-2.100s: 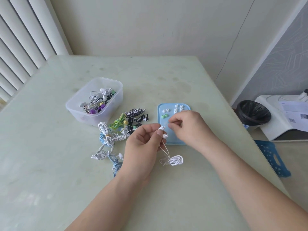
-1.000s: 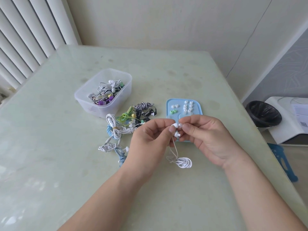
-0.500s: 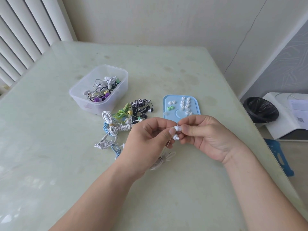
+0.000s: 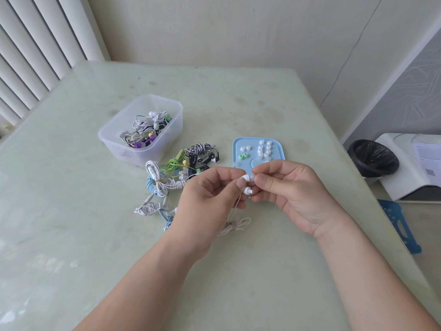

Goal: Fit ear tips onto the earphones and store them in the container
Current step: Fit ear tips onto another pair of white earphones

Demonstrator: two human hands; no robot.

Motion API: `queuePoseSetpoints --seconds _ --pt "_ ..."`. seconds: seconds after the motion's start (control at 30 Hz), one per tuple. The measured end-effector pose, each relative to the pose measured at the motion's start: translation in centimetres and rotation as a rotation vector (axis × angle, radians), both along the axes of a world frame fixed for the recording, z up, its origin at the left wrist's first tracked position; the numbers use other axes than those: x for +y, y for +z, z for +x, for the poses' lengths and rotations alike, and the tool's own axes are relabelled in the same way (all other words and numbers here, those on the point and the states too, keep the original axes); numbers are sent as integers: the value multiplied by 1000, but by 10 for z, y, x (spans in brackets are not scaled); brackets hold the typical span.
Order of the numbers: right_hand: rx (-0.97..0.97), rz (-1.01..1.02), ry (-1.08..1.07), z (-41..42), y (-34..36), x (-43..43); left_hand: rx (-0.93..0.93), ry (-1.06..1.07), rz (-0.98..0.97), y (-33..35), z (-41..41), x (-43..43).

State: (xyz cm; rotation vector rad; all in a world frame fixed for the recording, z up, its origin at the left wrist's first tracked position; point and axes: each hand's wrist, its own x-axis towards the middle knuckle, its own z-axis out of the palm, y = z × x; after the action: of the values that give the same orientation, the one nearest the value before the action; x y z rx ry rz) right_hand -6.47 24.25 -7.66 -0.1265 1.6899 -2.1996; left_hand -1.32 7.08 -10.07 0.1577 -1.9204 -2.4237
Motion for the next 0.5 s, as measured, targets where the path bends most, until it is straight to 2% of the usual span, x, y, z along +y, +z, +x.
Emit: queuePoseSetpoints --seconds 0.23,0.5 --pt "-20 -39 -19 4 -1 -6 34 76 -68 1 2 1" --pt "-82 -102 -50 1 -5 -9 52 55 -68 2 2 3"
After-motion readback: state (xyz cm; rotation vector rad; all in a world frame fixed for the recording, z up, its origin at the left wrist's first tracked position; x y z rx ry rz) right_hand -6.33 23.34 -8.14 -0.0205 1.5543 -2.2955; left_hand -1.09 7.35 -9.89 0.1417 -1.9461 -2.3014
